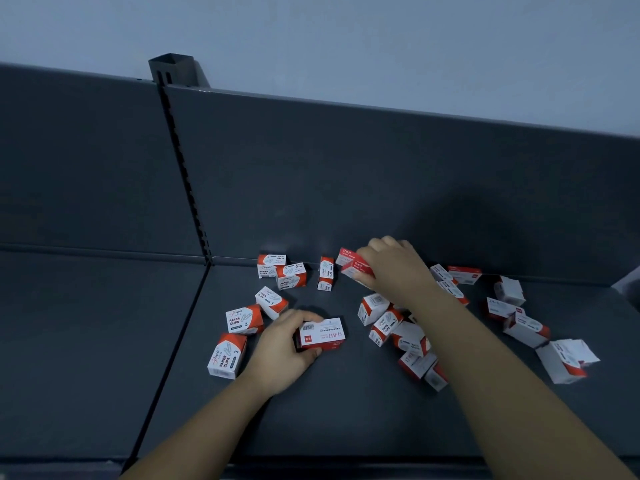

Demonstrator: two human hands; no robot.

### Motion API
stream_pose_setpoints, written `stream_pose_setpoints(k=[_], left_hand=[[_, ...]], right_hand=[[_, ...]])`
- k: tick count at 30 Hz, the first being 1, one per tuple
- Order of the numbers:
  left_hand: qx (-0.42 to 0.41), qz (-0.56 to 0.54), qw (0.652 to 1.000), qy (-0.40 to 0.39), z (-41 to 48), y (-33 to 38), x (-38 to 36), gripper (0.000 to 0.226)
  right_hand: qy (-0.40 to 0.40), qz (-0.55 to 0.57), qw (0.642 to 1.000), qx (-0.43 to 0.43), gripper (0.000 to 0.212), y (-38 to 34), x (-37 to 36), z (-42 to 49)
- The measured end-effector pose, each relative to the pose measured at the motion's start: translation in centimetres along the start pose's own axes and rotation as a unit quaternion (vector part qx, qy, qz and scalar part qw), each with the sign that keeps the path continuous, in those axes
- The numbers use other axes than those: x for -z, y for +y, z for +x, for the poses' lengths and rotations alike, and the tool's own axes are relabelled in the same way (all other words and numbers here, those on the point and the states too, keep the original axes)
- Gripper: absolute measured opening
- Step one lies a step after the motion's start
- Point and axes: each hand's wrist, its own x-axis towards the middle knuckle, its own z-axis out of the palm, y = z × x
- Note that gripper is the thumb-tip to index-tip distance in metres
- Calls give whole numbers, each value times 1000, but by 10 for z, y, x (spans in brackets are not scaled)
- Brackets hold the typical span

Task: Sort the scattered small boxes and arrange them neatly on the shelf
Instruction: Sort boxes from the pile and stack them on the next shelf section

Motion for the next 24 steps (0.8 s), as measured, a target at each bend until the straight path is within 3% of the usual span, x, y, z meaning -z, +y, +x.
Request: stream_pose_setpoints(k=[3, 8, 11, 14, 17, 21, 24], left_hand=[[-9, 0, 1000, 7, 0, 0, -1, 40], [-18, -7, 1000, 19, -1, 1, -2, 42], [-25, -3, 999, 22, -1, -1, -3, 41], [-26, 6, 999, 20, -1, -3, -3, 42], [-22, 5, 1000, 20, -3, -1, -3, 42], [-25, 7, 1000, 13, -5, 2, -1, 41], [-20, 3, 1000, 5, -8, 2, 0, 40]], right_hand=[[72, 60, 995, 21, 50, -12, 3, -32], [287, 57, 954, 62, 30, -32, -11, -93], [330, 54, 936, 108, 26, -49, -20, -118], [217, 34, 965, 139, 27, -63, -37, -135], [99, 123, 985, 73, 35, -73, -44, -144], [-44, 275, 960, -35, 58, -77, -41, -153], [-42, 346, 935, -64, 39, -75, -39, -160]])
